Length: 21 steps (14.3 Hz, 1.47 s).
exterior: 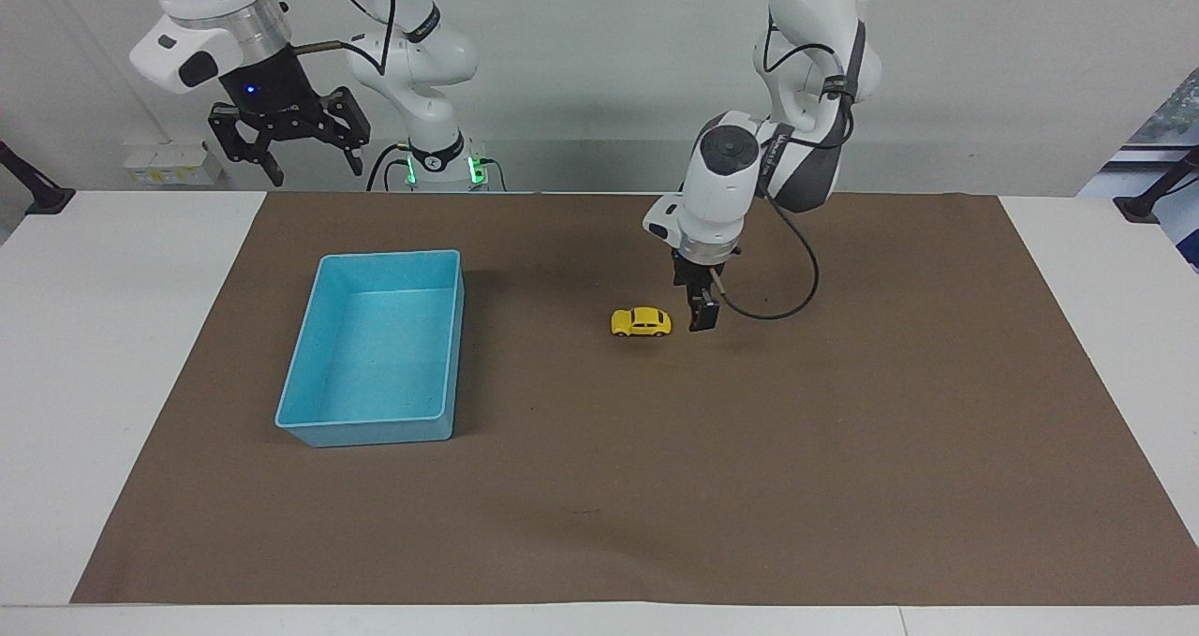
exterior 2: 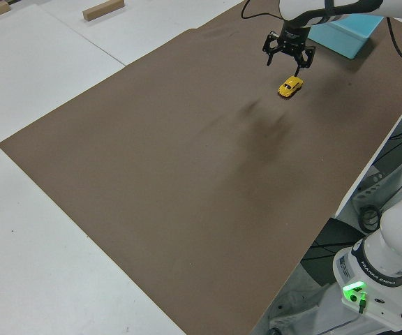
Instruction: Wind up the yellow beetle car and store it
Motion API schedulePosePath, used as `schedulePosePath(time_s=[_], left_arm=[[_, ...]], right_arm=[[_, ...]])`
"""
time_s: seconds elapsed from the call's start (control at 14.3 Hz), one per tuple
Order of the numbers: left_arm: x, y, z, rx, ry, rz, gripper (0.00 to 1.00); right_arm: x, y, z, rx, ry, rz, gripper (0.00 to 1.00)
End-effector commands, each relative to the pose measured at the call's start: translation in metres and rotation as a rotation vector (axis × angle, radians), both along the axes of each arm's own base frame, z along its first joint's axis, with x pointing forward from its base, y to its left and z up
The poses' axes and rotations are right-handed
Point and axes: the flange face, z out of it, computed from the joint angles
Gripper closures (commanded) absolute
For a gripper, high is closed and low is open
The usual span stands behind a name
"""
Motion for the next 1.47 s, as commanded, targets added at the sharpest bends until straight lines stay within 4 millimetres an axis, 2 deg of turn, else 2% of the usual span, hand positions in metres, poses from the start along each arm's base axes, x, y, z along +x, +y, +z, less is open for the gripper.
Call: schedulePosePath(time_s=[0.0,0.07,0.21,0.28,0.63,0.84,0.91,0.98,1.12,1.26,1.4], left_arm=[[-0.015,-0.014,-0.022,-0.016,-0.025,0.008,0.00],[-0.024,-0.030,-0.041,-0.009,-0.020,-0.003,0.00],[-0.021,-0.044,-0.071,-0.023,-0.051,0.030,0.00],[-0.020,-0.047,-0.075,-0.033,-0.063,0.033,0.00],[-0.023,-0.045,-0.075,-0.008,-0.038,0.031,0.00],[-0.027,-0.052,-0.063,0.017,-0.022,0.009,0.00],[-0.028,-0.054,-0.059,0.016,-0.023,0.011,0.10],[-0.033,-0.058,-0.058,0.016,-0.023,0.003,0.27],[-0.033,-0.057,-0.058,0.020,-0.018,0.009,0.78],[-0.033,-0.057,-0.059,0.022,-0.016,0.009,1.00],[-0.031,-0.054,-0.059,0.025,-0.014,0.015,1.00]], right_arm=[[-0.007,-0.001,0.001,0.001,0.010,-0.015,0.00],[-0.007,-0.002,0.001,0.003,0.010,-0.016,0.00],[-0.007,-0.002,0.001,0.001,0.010,-0.016,0.00],[-0.007,-0.002,0.001,0.001,0.010,-0.016,0.00],[-0.007,-0.001,0.001,0.001,0.010,-0.015,0.00],[-0.007,-0.002,0.001,0.001,0.010,-0.016,0.00],[-0.007,-0.001,0.001,0.003,0.010,-0.014,0.00],[-0.007,-0.001,0.001,0.003,0.010,-0.014,0.00],[-0.007,-0.002,0.001,0.001,0.010,-0.016,0.00],[-0.007,-0.001,0.001,0.001,0.010,-0.015,0.00],[-0.007,-0.002,0.001,0.001,0.010,-0.016,0.00]])
